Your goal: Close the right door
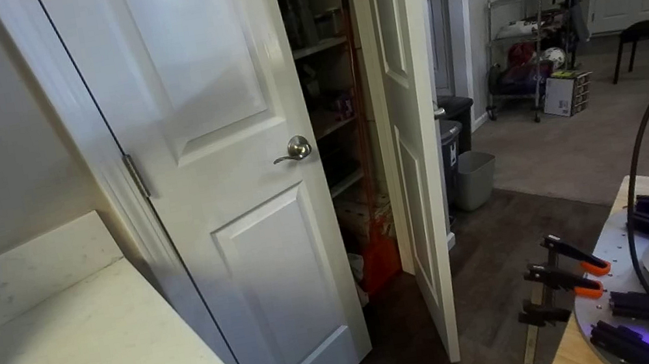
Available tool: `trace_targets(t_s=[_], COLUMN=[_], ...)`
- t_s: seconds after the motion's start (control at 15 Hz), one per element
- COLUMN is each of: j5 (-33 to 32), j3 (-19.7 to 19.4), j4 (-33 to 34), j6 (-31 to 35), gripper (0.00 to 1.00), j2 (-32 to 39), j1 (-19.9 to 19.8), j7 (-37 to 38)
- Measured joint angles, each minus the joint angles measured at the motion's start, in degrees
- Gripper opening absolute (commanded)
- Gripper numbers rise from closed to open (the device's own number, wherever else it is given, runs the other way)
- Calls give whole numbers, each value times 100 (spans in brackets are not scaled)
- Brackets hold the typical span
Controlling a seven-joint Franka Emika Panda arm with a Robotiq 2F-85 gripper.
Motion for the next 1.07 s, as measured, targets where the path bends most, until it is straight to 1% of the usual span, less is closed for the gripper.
trace_targets(t_s=[0.33, 0.53, 0.93, 1.07], j5=[1, 16, 61, 186], j3=[79, 65, 8, 6], j4=[19, 70, 178, 205], j6=[226, 384, 419, 524], gripper=[100, 100, 100, 100], j2=[244, 343, 565, 663], j1=[265, 504, 969, 1165], j7=[-227, -330, -421, -432])
